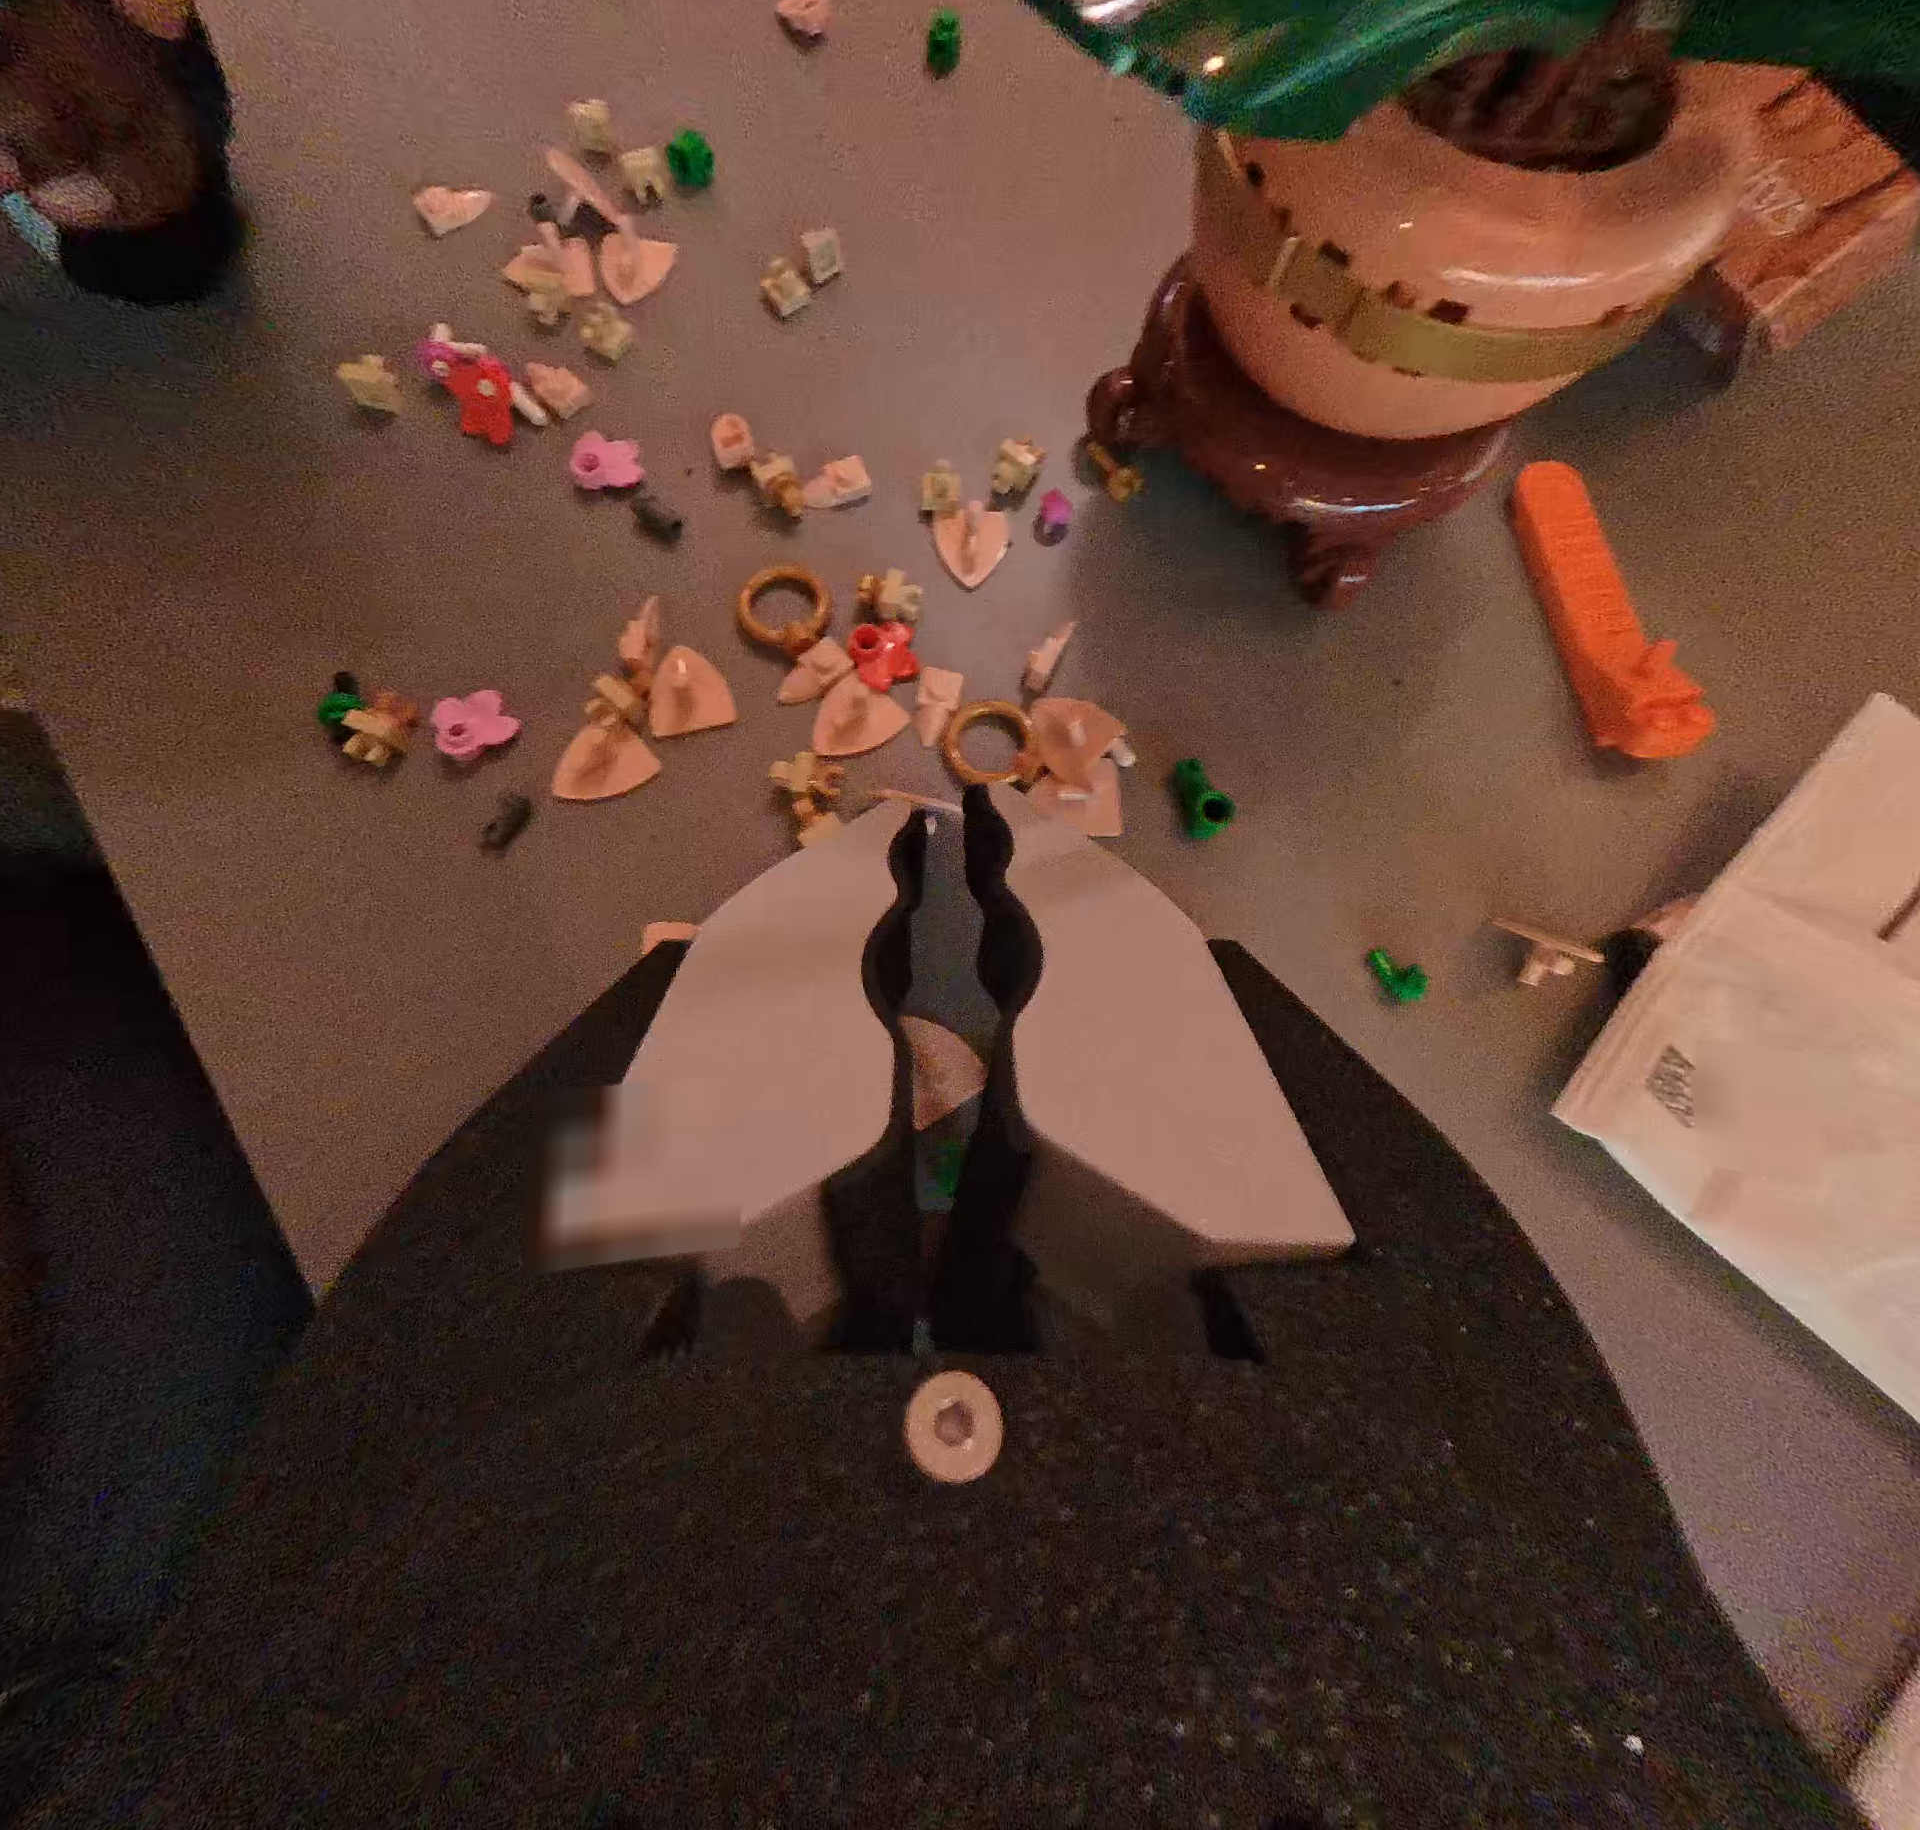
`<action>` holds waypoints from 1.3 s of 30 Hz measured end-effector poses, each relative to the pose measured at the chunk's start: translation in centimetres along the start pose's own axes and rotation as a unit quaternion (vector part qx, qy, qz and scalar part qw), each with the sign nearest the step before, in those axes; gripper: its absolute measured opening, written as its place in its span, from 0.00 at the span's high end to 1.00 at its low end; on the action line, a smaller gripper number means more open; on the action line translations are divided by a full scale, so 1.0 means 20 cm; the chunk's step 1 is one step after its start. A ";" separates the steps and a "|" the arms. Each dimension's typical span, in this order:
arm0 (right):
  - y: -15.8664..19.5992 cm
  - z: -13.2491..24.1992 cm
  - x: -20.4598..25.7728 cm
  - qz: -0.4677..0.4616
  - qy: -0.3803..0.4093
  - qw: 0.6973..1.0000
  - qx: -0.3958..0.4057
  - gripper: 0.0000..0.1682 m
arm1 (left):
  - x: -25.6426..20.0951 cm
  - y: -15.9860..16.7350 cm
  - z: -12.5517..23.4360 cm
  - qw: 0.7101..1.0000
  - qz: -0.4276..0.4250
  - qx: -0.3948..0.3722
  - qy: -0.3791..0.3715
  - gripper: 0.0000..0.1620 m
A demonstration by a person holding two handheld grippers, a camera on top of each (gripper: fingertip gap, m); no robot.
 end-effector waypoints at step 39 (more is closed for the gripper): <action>0.09 0.10 -0.01 -0.023 0.013 1.000 0.007 0.83 | -0.06 0.12 -0.04 0.977 -0.155 0.145 -0.027 0.63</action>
Point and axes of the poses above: each gripper's, where its closed fingertips meet, z back along the fingers, y out of its underside, x = y × z across the jaws, the point moved 5 cm from there along z, back along the fingers, and after that the axes turned 15 degrees about z, right-handed, at the moved point
